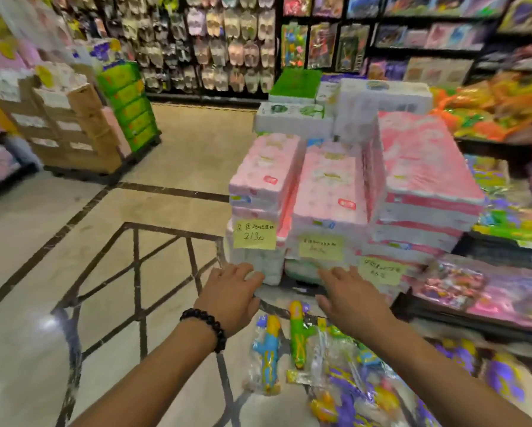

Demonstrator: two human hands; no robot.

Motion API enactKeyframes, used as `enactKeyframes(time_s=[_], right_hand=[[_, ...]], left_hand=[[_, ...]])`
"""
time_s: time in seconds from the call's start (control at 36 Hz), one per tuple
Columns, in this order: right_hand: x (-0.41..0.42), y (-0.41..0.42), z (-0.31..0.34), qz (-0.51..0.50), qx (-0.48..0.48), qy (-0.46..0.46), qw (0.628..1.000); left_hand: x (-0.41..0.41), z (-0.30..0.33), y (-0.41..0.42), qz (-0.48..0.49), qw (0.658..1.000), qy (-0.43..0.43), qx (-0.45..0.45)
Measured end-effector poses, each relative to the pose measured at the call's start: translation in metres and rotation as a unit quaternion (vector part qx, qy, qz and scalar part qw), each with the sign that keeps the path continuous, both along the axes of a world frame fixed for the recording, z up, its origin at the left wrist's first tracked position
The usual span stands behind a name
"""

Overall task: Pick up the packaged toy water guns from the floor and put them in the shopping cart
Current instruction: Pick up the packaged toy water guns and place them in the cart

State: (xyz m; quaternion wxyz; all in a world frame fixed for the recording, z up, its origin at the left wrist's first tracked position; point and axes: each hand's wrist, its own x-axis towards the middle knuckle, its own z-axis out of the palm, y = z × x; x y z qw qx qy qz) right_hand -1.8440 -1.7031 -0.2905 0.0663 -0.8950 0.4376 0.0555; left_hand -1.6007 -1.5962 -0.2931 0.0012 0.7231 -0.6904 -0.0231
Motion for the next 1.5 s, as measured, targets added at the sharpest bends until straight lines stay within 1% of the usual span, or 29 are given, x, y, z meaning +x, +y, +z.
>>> enactKeyframes(time_s=[0.08,0.17,0.33,0.56,0.72,0.92,1.06,1.19,1.31,1.39,1.5], right_hand=[[-0.003,0.012,-0.008,-0.029,0.011,0.024,0.999],[-0.006,0.016,-0.015,-0.050,0.018,0.026,0.998],[-0.013,0.016,-0.031,-0.065,0.027,0.034,0.997],[-0.026,0.010,-0.060,-0.061,0.058,0.035,0.996],[-0.035,-0.004,-0.078,-0.051,0.067,0.041,0.996],[-0.027,-0.027,-0.110,-0.054,0.082,0.052,0.994],[-0.020,-0.050,-0.158,-0.071,0.080,0.058,0.993],[-0.004,-0.068,-0.226,-0.080,0.089,0.082,0.989],[0.009,-0.079,-0.289,-0.081,0.113,0.092,0.986],[0.019,-0.090,-0.341,-0.076,0.123,0.094,0.985],[0.033,-0.102,-0.420,-0.071,0.129,0.100,0.984]], left_hand=[[0.001,-0.011,-0.008,-0.041,0.999,-0.002,0.015],[-0.002,-0.021,-0.015,-0.077,0.997,-0.008,0.027],[-0.006,-0.042,-0.022,-0.089,0.995,0.002,0.033],[-0.018,-0.056,-0.025,-0.068,0.996,-0.004,0.058],[-0.020,-0.067,-0.031,-0.043,0.997,-0.017,0.059],[-0.010,-0.106,-0.051,-0.018,0.997,0.004,0.080],[0.004,-0.162,-0.079,-0.021,0.994,0.018,0.101],[0.013,-0.233,-0.101,-0.014,0.992,0.038,0.117],[0.018,-0.298,-0.116,-0.012,0.990,0.048,0.132],[0.022,-0.352,-0.128,-0.027,0.989,0.054,0.134],[0.025,-0.427,-0.144,-0.038,0.991,0.033,0.127]])
